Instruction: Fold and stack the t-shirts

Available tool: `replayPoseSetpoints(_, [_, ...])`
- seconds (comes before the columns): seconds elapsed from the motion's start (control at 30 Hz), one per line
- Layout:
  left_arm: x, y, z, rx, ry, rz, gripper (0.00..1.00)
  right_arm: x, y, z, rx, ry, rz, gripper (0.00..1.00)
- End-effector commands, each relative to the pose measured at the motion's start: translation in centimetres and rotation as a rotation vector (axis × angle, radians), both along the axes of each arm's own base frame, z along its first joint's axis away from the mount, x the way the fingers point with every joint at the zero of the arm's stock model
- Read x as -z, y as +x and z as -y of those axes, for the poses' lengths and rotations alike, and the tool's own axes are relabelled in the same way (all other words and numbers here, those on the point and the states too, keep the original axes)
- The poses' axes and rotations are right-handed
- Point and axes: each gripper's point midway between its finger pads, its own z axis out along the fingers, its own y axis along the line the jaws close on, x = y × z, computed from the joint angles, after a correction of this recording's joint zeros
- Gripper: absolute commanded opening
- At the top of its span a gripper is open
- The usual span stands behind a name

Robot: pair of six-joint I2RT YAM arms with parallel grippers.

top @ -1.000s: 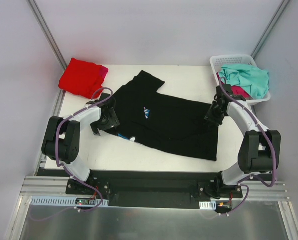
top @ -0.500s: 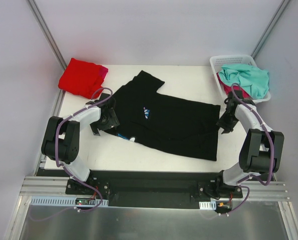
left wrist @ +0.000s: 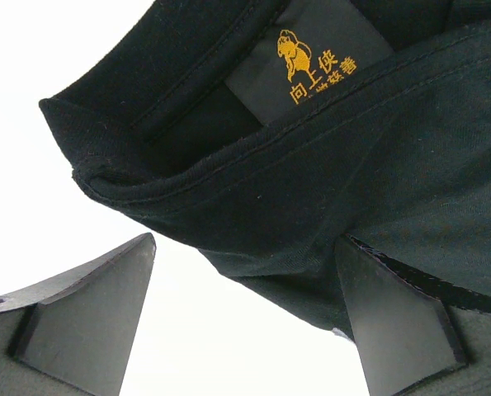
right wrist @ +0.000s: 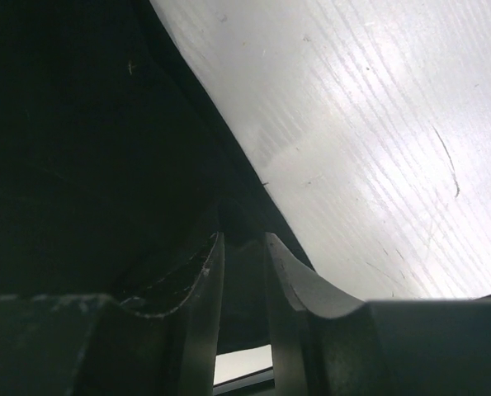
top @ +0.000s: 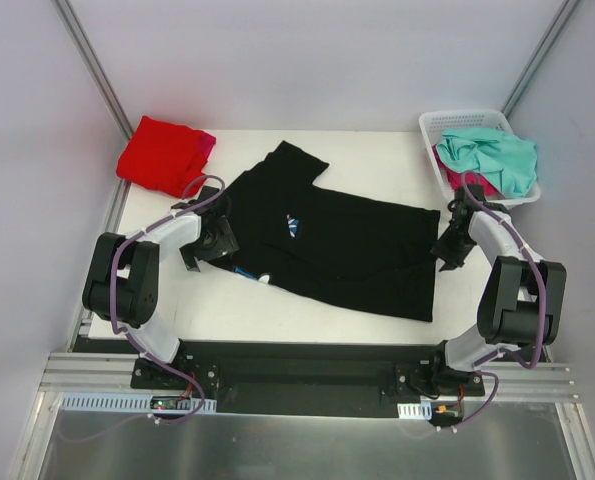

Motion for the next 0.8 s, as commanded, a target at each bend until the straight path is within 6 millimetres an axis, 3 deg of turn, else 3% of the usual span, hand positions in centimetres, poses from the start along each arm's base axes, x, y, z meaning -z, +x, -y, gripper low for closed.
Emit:
replayPoseSetpoints(0.0, [-0.7,-0.7,0.2,0.036,0.004,-0.022,0.9,0.3,0.3,-0.5,-0.012,0.032,0.002,0.29])
replayPoseSetpoints(0.37, [-0.7,-0.6,0.3,0.038,0.001,-0.023,0.89,1.1,0.9,-1.9,-0.041,0.057,-0.006,0.28])
replayPoseSetpoints(0.47, [-0.6,-0.6,0.3,0.039,0.003,-0.024,0.89,1.3,1.1,-2.3,-0.049,0.063,-0.009,0.2])
replayPoseSetpoints(0.5, [-0.6,-0.6,0.3,0.039,0.003,-0.024,0.89,1.2,1.1,-2.4,-0.049,0.063,-0.007,0.1])
replayPoseSetpoints(0.57, [-0.6,-0.6,0.3,0.039,0.004,-0.026,0.89,0.8,1.2,-2.6,-0.054,0.066,0.005,0.04])
replayPoseSetpoints(0.77, [-0.7,-0.6,0.3,0.04,0.001,-0.027,0.89,-1.8,0.7,-3.0,-0.074,0.056,0.047,0.01])
